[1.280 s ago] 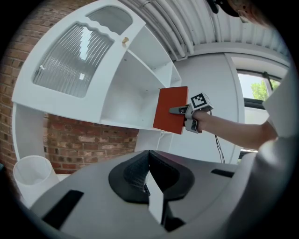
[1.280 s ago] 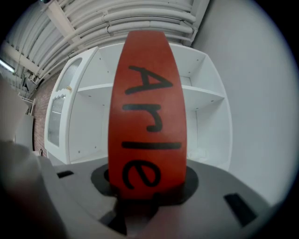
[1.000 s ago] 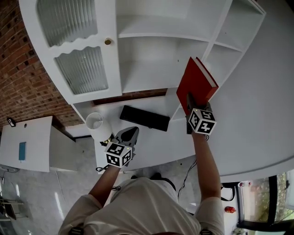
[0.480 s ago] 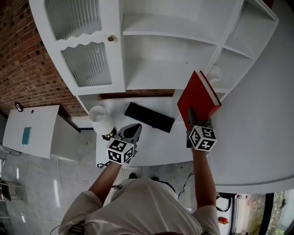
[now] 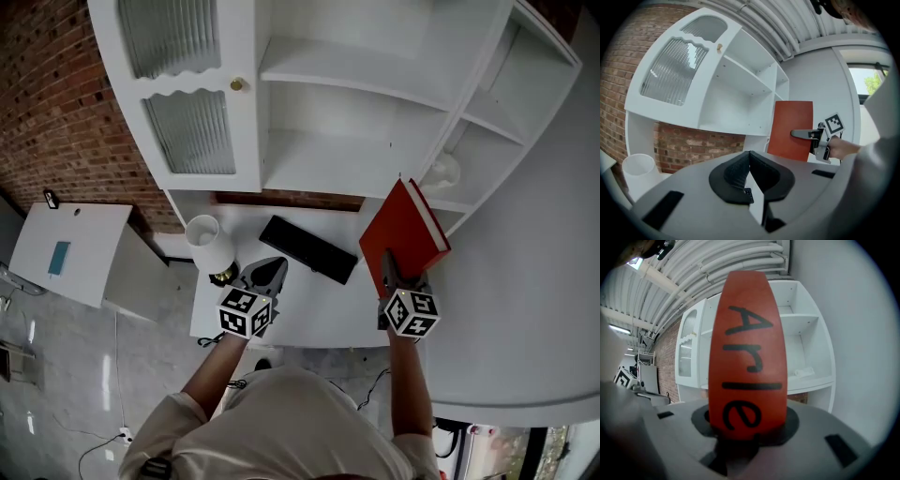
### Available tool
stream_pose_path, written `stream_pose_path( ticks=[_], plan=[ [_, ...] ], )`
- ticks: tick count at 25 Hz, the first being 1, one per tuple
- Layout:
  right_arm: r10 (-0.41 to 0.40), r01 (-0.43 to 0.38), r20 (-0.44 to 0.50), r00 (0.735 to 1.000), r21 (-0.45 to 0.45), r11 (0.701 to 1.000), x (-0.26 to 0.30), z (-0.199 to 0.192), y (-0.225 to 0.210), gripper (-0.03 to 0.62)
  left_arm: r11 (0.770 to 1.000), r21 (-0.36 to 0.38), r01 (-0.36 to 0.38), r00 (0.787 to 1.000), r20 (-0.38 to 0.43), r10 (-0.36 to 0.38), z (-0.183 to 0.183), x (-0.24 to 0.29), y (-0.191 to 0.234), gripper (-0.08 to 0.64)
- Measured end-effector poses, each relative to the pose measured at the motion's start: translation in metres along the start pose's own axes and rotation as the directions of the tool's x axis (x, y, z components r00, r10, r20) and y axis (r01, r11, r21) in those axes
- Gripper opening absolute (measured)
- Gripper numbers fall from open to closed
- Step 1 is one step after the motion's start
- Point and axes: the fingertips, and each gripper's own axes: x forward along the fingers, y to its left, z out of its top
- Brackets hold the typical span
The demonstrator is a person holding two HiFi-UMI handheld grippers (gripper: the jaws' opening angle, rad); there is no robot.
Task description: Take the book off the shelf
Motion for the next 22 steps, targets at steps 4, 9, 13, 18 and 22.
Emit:
stream_pose_path(
  ticks=[4, 9, 13, 18, 22],
  plan=[
    [0.032, -0.032, -0.003, 0.999, -0.02, 0.999, -0.005, -0.003, 0.002, 0.16, 1.0, 0.0, -0.023, 1.0, 0.015, 0.023, 0.006, 0.001, 0.001, -0.006],
    [0.041, -0.041, 0.003, 0.999, -0.042, 0.998, -0.007, -0.002, -0.002, 0.16, 0.999, 0.005, -0.035, 0.999, 0.023, 0.035, 0.011, 0.005, 0.002, -0.006],
    [0.048, -0.047, 0.016, 0.999, -0.061, 0.997, -0.011, 0.001, -0.001, 0.16, 0.999, 0.007, -0.035, 0.999, 0.025, 0.035, 0.013, 0.007, 0.0, -0.006],
    [0.049, -0.048, 0.025, 0.998, -0.061, 0.997, -0.017, 0.004, -0.002, 0.16, 1.0, 0.011, -0.025, 0.999, 0.022, 0.024, 0.013, 0.01, -0.006, -0.006],
    [0.046, -0.044, 0.026, 0.999, -0.053, 0.998, -0.021, 0.003, -0.003, 0.16, 1.0, 0.011, -0.021, 1.0, 0.022, 0.02, 0.013, 0.011, -0.009, -0.006]
  ],
)
